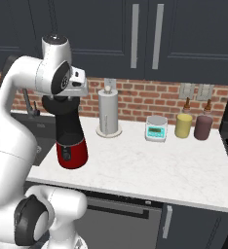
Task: Close the lid blender by securely placing the lid on top.
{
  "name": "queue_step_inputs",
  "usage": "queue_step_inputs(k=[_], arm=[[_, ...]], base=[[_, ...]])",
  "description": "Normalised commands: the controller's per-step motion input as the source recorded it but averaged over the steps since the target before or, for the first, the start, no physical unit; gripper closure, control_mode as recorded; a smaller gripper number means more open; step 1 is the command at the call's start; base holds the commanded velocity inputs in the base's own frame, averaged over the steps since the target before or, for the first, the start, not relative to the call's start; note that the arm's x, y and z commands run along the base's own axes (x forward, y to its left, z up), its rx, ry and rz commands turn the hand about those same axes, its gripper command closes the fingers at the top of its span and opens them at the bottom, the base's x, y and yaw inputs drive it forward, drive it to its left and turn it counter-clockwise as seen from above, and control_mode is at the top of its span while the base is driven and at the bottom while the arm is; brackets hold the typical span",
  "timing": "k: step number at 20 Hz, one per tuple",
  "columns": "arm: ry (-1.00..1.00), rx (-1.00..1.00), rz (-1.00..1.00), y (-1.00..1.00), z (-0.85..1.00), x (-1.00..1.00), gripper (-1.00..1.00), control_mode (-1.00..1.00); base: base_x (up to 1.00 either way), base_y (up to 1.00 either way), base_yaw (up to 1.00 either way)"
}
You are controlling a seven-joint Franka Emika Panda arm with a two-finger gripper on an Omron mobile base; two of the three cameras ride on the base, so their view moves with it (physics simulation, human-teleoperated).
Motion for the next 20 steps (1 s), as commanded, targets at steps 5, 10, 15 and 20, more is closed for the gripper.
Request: queue_step_inputs(k=[5, 10, 15, 20], arm=[[0.00, 0.00, 0.00, 0.13, 0.21, 0.08, 1.00, -1.00], [0.00, -0.01, -0.01, 0.21, 0.03, 0.16, 1.00, -1.00], [0.00, -0.02, -0.02, 0.17, 0.00, 0.20, 1.00, -1.00], [0.00, -0.01, -0.03, 0.03, 0.00, 0.22, 1.00, -1.00]], base=[[0.00, 0.00, 0.00], [0.00, 0.00, 0.00], [0.00, 0.00, 0.00], [0.00, 0.00, 0.00]])
